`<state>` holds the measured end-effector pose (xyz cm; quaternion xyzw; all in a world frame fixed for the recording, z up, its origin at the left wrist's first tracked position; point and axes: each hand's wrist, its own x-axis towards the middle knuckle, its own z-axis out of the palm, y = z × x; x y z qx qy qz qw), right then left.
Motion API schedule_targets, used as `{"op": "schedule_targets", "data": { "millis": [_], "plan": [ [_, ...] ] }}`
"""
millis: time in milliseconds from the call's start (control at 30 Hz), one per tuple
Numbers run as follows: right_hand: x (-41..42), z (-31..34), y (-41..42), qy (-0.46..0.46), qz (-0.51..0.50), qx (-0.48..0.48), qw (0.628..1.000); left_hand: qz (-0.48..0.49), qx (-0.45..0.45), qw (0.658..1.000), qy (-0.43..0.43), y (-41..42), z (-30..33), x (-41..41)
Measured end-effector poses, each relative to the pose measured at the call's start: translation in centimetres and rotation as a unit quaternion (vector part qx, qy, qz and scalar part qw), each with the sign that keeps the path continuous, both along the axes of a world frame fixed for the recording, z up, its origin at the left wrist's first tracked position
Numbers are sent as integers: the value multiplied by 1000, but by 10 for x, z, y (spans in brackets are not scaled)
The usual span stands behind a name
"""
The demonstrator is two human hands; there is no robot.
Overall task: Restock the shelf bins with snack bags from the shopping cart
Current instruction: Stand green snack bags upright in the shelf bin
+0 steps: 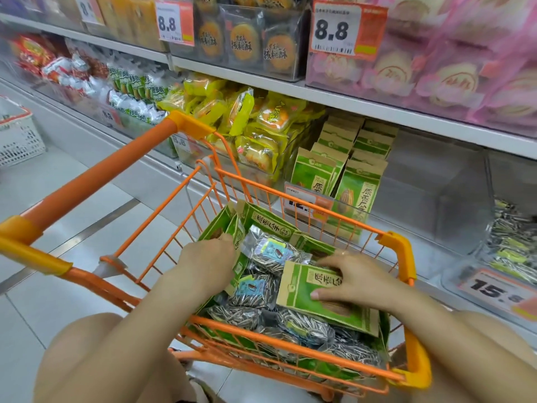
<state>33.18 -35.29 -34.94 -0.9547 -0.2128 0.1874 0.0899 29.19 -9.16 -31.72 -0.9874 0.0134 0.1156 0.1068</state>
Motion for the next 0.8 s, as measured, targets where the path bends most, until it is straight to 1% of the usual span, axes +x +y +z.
{"op": "schedule_targets", "data": {
  "millis": [67,167,200,233,267,333,367,433,467,500,567,633,700,767,800],
  "plan": [
    [1,0,0,18,5,9,1000,-24,-28,999,3,0,-1,0],
    [1,1,-1,42,-11,88,995,-62,-98,993,27,0,3,2],
    [1,1,-1,45,-12,106,993,-76,-99,992,37,0,3,3],
    [0,0,-1,47,-13,116,992,-93,-79,991,46,-1,4,3],
    [-1,-1,-2,50,-17,131,990,-114,-41,991,56,-2,2,3],
    [-1,-3,-3,63,-54,192,978,-166,67,982,67,-4,-4,3],
    [-1,-2,-4,67,-81,231,967,-193,115,973,60,-5,-8,3],
    [0,2,-5,57,-125,297,945,-234,168,957,29,-5,-13,4],
    [1,4,-6,48,-143,325,934,-255,169,952,14,-4,-15,6],
    [0,7,-6,40,-160,351,922,-275,148,950,-2,-1,-15,7],
    [0,10,-8,26,-192,405,894,-314,70,946,-49,8,-7,10],
    [0,12,-8,-4,-213,450,867,-321,-37,941,-103,17,10,15],
    [2,13,-10,-28,-235,495,836,-309,-185,919,-159,23,33,14],
    [4,13,-13,-44,-251,524,813,-227,-330,903,-157,19,64,7],
    [7,13,-14,-48,-258,529,807,-177,-384,893,-156,17,75,5]
  ]
}}
